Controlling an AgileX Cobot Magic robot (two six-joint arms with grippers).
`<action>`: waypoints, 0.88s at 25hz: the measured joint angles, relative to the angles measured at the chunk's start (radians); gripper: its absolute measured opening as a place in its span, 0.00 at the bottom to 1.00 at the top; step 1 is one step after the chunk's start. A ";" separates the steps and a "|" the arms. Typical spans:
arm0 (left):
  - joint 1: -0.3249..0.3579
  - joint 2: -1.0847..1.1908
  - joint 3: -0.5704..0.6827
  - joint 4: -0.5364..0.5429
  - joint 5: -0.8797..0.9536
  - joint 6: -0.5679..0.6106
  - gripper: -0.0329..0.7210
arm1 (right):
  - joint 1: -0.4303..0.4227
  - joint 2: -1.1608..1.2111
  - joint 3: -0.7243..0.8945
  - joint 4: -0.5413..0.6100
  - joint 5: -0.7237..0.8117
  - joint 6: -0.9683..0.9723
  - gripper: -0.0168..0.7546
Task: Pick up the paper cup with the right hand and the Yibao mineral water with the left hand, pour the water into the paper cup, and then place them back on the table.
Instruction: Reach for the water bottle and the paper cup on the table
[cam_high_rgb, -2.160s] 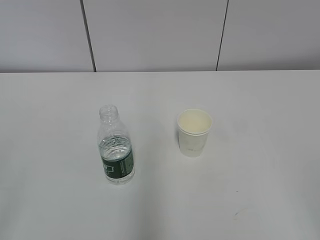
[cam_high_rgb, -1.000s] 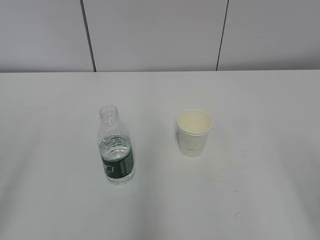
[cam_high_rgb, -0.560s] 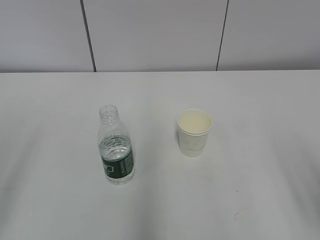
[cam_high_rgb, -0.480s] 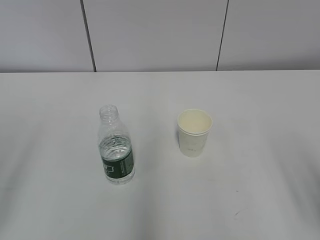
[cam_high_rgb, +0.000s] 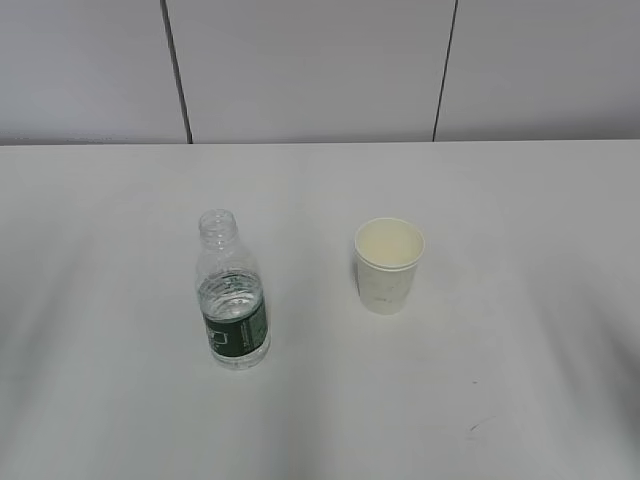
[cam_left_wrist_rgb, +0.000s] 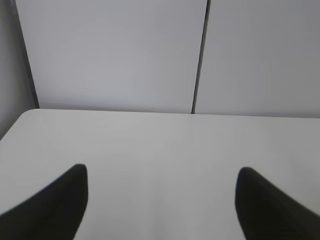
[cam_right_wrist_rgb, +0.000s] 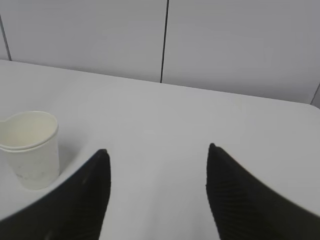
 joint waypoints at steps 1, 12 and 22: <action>0.000 0.017 0.000 0.000 -0.017 0.000 0.77 | 0.000 0.038 0.000 0.000 -0.050 0.000 0.64; -0.023 0.166 0.000 0.035 -0.134 0.000 0.76 | 0.000 0.444 -0.028 -0.140 -0.393 0.004 0.64; -0.174 0.388 0.000 0.077 -0.288 0.000 0.75 | 0.000 0.635 -0.035 -0.179 -0.588 0.004 0.64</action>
